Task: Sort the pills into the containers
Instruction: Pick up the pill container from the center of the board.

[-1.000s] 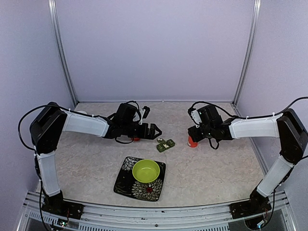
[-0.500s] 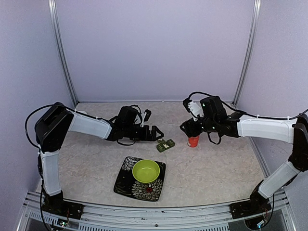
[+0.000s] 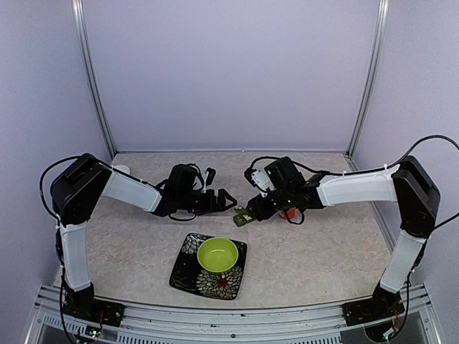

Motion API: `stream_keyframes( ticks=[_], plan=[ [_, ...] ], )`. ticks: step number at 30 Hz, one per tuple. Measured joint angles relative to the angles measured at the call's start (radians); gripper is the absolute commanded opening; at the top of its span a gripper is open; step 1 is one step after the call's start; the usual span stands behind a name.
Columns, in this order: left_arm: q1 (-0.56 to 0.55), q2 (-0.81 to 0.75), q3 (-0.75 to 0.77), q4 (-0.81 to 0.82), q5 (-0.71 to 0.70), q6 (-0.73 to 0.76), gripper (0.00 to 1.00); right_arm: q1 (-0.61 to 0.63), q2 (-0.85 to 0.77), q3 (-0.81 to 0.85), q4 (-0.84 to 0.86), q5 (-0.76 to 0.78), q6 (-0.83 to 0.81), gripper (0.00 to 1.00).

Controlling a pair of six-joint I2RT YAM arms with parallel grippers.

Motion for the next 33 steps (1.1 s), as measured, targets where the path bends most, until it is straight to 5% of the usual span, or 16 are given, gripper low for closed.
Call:
stream_keyframes(
  ticks=[17,33],
  plan=[
    [0.000,-0.011,-0.032,0.061,0.014,-0.019,0.99,-0.066,0.180,0.111,-0.005,-0.082,0.068,0.60],
    [0.000,-0.011,-0.032,0.070,0.016,-0.024,0.99,-0.066,0.229,0.116,-0.020,-0.110,0.069,0.47]
  ],
)
